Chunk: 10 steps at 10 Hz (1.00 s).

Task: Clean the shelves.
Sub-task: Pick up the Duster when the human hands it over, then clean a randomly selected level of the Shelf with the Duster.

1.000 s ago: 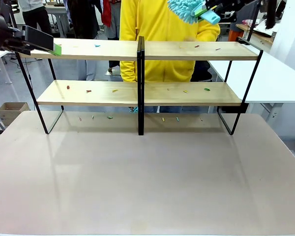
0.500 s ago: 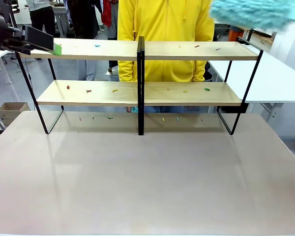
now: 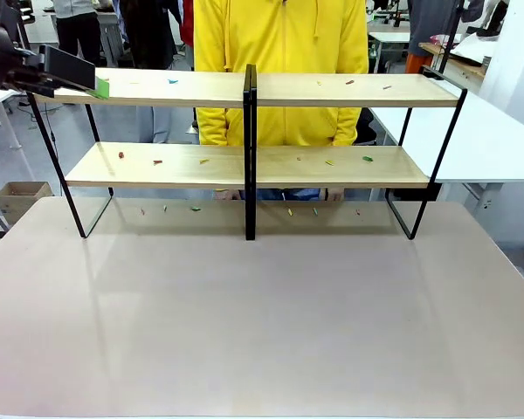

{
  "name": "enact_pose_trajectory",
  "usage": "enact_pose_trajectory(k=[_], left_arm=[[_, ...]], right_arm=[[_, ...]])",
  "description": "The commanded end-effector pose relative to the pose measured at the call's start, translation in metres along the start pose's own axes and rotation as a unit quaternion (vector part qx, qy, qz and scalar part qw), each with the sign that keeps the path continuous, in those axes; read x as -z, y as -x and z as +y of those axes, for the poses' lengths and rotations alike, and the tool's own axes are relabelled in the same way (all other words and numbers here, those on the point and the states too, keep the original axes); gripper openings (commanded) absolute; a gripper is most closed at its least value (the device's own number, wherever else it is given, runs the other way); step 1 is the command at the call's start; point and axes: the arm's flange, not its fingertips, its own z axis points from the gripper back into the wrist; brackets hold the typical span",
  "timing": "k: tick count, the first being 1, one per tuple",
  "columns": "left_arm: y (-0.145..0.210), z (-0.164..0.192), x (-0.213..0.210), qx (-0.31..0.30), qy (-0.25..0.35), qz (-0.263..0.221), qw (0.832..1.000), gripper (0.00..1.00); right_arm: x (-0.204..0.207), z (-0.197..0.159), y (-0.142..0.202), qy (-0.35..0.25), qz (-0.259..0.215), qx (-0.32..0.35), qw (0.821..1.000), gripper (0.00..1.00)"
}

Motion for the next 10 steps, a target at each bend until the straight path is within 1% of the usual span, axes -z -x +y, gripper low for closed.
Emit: enact_pose_trajectory(k=[1, 10], left_arm=[[0.0001, 0.0008, 0.0003, -0.001, 0.001, 0.0, 1.0, 1.0], [0.0001, 0.0008, 0.0003, -0.001, 0.001, 0.0, 1.0, 1.0]], right_arm=[[-0.0103, 0.0145, 0.0008, -0.018, -0.002, 0.002, 1.0, 0.0], [-0.0103, 0.0145, 0.0008, -0.018, -0.002, 0.002, 1.0, 0.0]])
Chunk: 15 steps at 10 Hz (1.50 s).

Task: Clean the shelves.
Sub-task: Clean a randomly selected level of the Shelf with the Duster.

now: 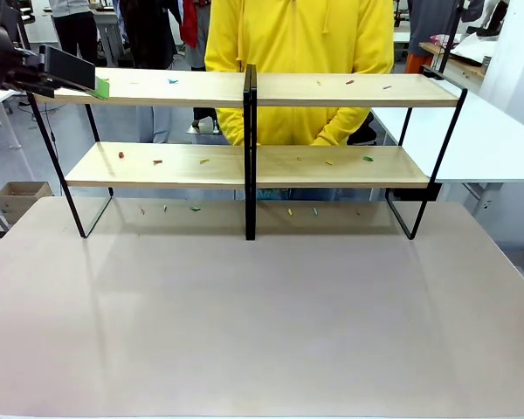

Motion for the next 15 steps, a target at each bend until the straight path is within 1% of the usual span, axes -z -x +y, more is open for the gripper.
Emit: enact_pose_trajectory(k=[1, 4, 5, 6, 7, 8, 9, 10, 11, 12, 13, 14, 15], left_arm=[[0.0, 0.001, 0.0, 0.0, 0.0, 0.0, 1.0, 1.0], [0.0, 0.001, 0.0, 0.0, 0.0, 0.0, 1.0, 1.0], [0.0, 0.001, 0.0, 0.0, 0.0, 0.0, 1.0, 1.0], [0.0, 0.001, 0.0, 0.0, 0.0, 0.0, 1.0, 1.0], [0.0, 0.001, 0.0, 0.0, 0.0, 0.0, 1.0, 1.0], [0.0, 0.001, 0.0, 0.0, 0.0, 0.0, 1.0, 1.0], [0.0, 0.001, 0.0, 0.0, 0.0, 0.0, 1.0, 1.0], [0.0, 0.001, 0.0, 0.0, 0.0, 0.0, 1.0, 1.0], [0.0, 0.001, 0.0, 0.0, 0.0, 0.0, 1.0, 1.0], [0.0, 0.001, 0.0, 0.0, 0.0, 0.0, 1.0, 1.0], [0.0, 0.001, 0.0, 0.0, 0.0, 0.0, 1.0, 1.0], [0.0, 0.001, 0.0, 0.0, 0.0, 0.0, 1.0, 1.0], [0.0, 0.001, 0.0, 0.0, 0.0, 0.0, 1.0, 1.0]], right_arm=[[-0.003, 0.005, 0.0, -0.012, -0.006, 0.006, 1.0, 0.0], [-0.003, 0.005, 0.0, -0.012, -0.006, 0.006, 1.0, 0.0], [0.0, 0.0, 0.0, 0.0, 0.0, 0.0, 1.0, 0.12], [0.015, 0.032, -0.013, -0.009, -0.012, -0.015, 1.0, 0.12], [0.044, 0.07, -0.033, 0.02, 0.006, -0.051, 0.998, 0.12], [0.083, 0.105, -0.053, 0.048, 0.03, -0.078, 0.995, 0.12], [0.124, 0.134, -0.068, 0.1, 0.041, -0.098, 0.989, 0.12], [0.17, 0.165, -0.08, 0.103, 0.045, -0.128, 0.985, 0.12], [0.202, 0.188, -0.081, 0.117, 0.045, -0.151, 0.981, 0.12], [0.243, 0.224, -0.066, 0.081, 0.103, -0.221, 0.966, 0.12], [0.255, 0.238, -0.049, 0.067, 0.175, -0.271, 0.944, 0.12], [0.23, 0.215, -0.063, 0.09, 0.075, -0.181, 0.977, 0.12], [0.23, 0.215, -0.063, 0.09, 0.075, -0.181, 0.977, 0.12]])
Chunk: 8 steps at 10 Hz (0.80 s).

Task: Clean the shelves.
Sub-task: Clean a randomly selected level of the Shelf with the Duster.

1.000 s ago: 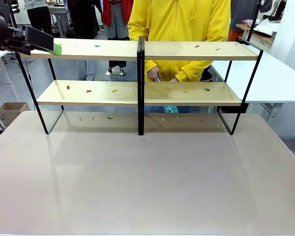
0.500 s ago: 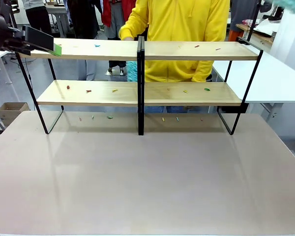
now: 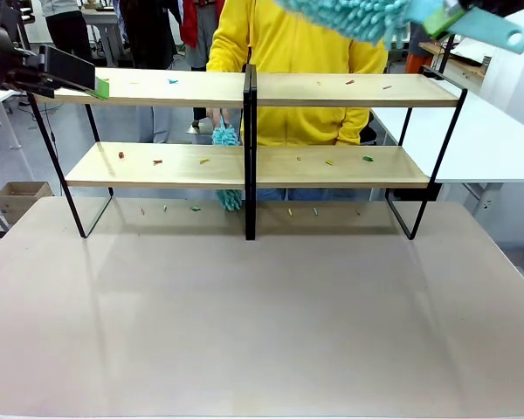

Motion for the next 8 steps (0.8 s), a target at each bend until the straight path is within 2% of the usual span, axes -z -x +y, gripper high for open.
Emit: enact_pose_trajectory(k=[1, 2, 3, 5, 8], left_arm=[[0.0, 0.0, 0.0, 0.0, 0.0, 0.0, 1.0, 1.0], [0.0, 0.0, 0.0, 0.0, 0.0, 0.0, 1.0, 1.0], [0.0, 0.0, 0.0, 0.0, 0.0, 0.0, 1.0, 1.0], [0.0, 0.0, 0.0, 0.0, 0.0, 0.0, 1.0, 1.0], [0.0, 0.0, 0.0, 0.0, 0.0, 0.0, 1.0, 1.0]], right_arm=[[0.012, 0.014, -0.002, -0.004, 0.011, -0.015, 1.0, 0.12], [0.028, 0.026, -0.007, 0.032, 0.004, -0.023, 0.999, 0.12], [0.061, 0.034, -0.024, 0.025, 0.024, -0.034, 0.999, 0.12], [0.101, 0.027, -0.047, 0.054, 0.038, -0.008, 0.998, 0.12], [0.138, 0.007, -0.056, 0.086, 0.053, 0.047, 0.994, 0.12]])
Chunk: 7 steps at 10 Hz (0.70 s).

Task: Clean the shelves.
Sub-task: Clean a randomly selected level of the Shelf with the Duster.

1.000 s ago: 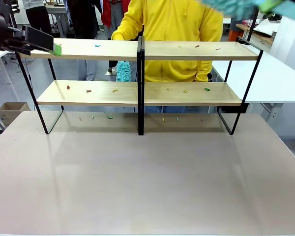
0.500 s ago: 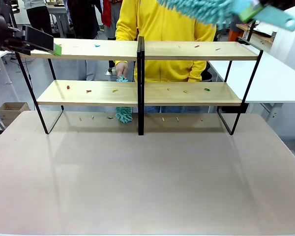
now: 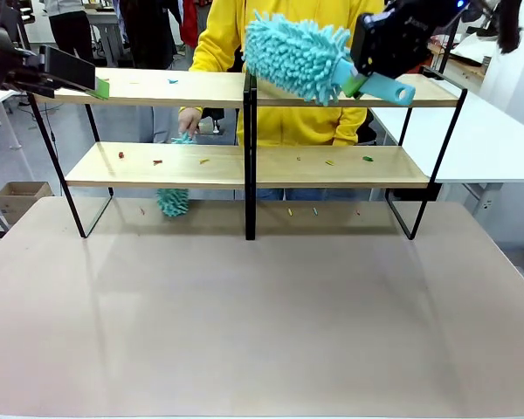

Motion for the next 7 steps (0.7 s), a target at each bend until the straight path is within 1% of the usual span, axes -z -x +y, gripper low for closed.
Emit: enact_pose_trajectory(k=[1, 2, 3, 4, 5, 6, 7], left_arm=[[0.0, 0.001, 0.0, 0.0, 0.0, 0.0, 1.0, 1.0], [0.0, 0.001, 0.0, 0.0, 0.0, 0.0, 1.0, 1.0], [0.0, 0.001, 0.0, 0.0, 0.0, 0.0, 1.0, 1.0], [0.0, 0.001, 0.0, 0.0, 0.0, 0.0, 1.0, 1.0], [0.0, 0.001, 0.0, 0.0, 0.0, 0.0, 1.0, 1.0], [0.0, 0.001, 0.0, 0.0, 0.0, 0.0, 1.0, 1.0], [0.0, 0.001, 0.0, 0.0, 0.0, 0.0, 1.0, 1.0]], right_arm=[[-0.002, -0.004, -0.005, 0.033, -0.011, 0.049, 0.998, 0.12], [0.004, -0.011, -0.005, 0.041, -0.002, 0.065, 0.997, 0.12], [0.005, -0.024, -0.004, 0.072, -0.002, 0.088, 0.993, 0.12], [-0.005, -0.042, -0.002, 0.112, -0.031, 0.129, 0.985, 0.12], [-0.014, -0.057, 0.0, 0.136, -0.044, 0.16, 0.977, 0.12], [-0.022, -0.073, 0.004, 0.161, -0.046, 0.19, 0.967, 0.12], [-0.029, -0.09, 0.011, 0.187, -0.017, 0.226, 0.956, 0.12]])
